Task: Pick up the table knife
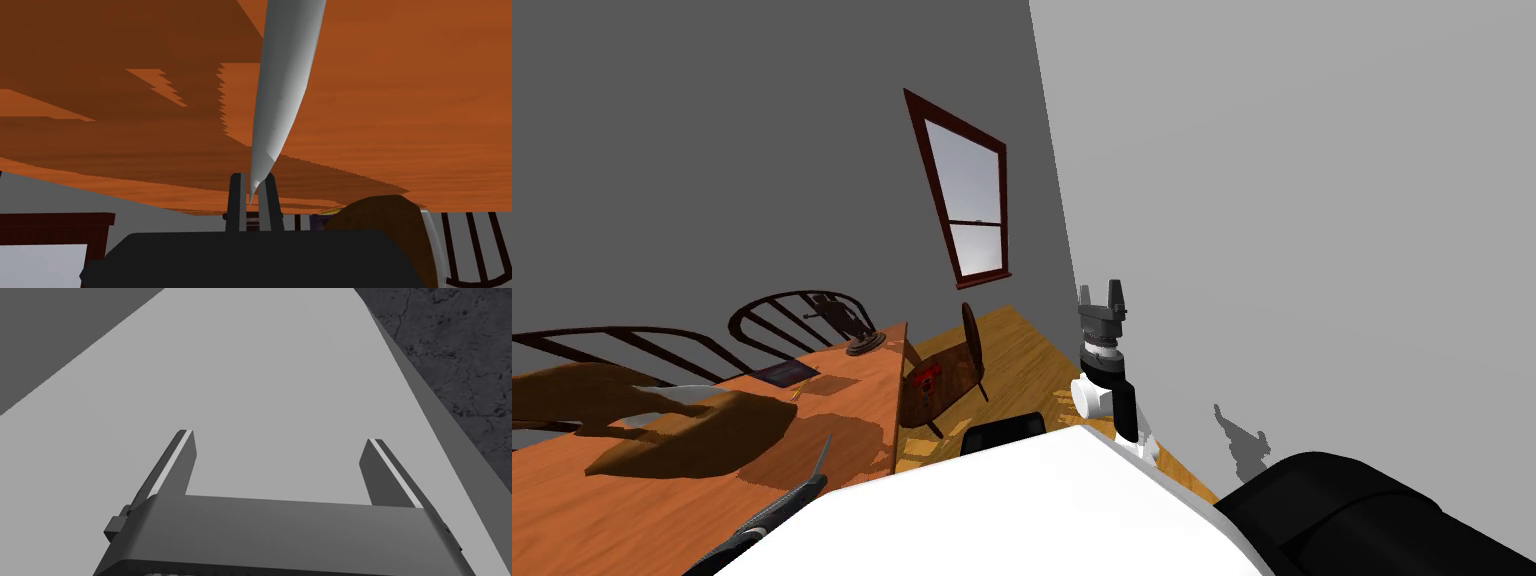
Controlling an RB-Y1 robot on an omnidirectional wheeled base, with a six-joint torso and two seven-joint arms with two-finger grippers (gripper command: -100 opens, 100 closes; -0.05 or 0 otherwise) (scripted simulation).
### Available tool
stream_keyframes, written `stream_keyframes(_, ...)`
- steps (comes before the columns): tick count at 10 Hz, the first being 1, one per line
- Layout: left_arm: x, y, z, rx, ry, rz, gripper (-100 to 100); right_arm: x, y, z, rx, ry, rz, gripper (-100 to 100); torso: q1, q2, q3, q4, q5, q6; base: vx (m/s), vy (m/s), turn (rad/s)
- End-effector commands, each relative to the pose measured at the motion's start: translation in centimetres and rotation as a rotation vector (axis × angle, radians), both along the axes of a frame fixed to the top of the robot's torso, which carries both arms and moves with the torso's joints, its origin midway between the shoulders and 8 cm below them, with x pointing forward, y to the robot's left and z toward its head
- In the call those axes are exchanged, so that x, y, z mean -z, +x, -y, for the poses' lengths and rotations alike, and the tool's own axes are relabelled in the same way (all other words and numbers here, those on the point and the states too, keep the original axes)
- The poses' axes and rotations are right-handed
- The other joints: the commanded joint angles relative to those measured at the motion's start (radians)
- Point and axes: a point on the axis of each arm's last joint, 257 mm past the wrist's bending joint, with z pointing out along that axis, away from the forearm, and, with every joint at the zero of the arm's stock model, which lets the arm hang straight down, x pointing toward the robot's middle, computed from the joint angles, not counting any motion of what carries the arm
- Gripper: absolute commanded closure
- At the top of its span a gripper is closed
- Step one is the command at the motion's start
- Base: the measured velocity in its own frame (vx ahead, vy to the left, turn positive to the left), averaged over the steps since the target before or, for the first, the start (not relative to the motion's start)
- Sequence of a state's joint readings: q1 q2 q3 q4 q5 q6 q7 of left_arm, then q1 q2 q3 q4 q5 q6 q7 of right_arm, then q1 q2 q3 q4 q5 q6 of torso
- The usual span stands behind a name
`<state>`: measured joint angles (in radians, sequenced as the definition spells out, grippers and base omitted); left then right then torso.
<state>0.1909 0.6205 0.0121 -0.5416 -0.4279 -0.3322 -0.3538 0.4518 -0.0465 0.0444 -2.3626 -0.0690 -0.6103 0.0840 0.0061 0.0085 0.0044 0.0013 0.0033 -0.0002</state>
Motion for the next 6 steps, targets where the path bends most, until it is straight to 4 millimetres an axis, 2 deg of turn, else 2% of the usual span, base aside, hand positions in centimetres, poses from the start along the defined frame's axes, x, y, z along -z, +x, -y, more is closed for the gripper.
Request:
stream_keyframes(1, -0.1, 0.4, -0.4, -0.019, 0.003, -0.001, 100, 0.0, 0.0, 0.0, 0.000, 0.000, 0.000, 0, 0.000, 0.000, 0.000, 0.000, 0.000, 0.000, -0.092, -0.021, -0.053)
stream_keyframes(4, -1.0, 2.5, -1.3, -0.058, 0.015, 0.009, 100, 0.0, 0.0, 0.0, 0.000, 0.000, 0.000, 0, 0.001, -0.002, -0.001, 0.000, 0.000, -0.002, -0.107, -0.012, -0.082)
stream_keyframes(5, -0.8, 2.1, -1.0, -0.042, 0.013, 0.007, 100, 0.0, 0.0, 0.0, 0.000, 0.000, 0.000, 0, 0.000, -0.001, 0.000, 0.000, 0.000, -0.001, -0.066, -0.011, -0.030)
stream_keyframes(6, -0.8, 2.2, -1.1, -0.047, 0.013, 0.007, 0, 0.0, 0.0, 0.0, 0.000, 0.000, 0.000, 0, 0.001, -0.003, -0.002, -0.001, 0.000, -0.003, -0.010, -0.002, 0.006)
